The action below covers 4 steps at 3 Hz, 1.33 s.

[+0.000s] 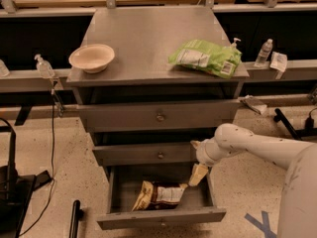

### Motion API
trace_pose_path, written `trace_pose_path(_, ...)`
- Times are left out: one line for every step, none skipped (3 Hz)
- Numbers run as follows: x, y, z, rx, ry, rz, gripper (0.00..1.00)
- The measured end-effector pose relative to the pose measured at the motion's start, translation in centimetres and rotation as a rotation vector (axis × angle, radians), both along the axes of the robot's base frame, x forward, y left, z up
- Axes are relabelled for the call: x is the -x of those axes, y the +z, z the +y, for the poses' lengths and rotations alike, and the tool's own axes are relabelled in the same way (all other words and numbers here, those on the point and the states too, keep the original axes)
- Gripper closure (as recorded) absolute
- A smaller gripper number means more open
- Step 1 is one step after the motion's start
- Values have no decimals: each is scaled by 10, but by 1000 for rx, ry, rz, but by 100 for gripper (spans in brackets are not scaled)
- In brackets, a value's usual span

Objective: Pick brown chip bag from bottom drawer and place on counter

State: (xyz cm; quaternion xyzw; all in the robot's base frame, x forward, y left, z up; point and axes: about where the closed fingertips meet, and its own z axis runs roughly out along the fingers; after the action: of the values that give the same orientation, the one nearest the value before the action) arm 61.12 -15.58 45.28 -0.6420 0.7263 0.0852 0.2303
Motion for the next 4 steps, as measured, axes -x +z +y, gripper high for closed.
trace_pose_path(11, -27, 11, -67, 41, 60, 0)
trace_pose_path(37, -79, 30, -221, 100, 144, 0)
trace_pose_path(81, -156, 46, -364, 136, 258, 0)
trace_pose_path(79, -152, 46, -360, 136, 252, 0)
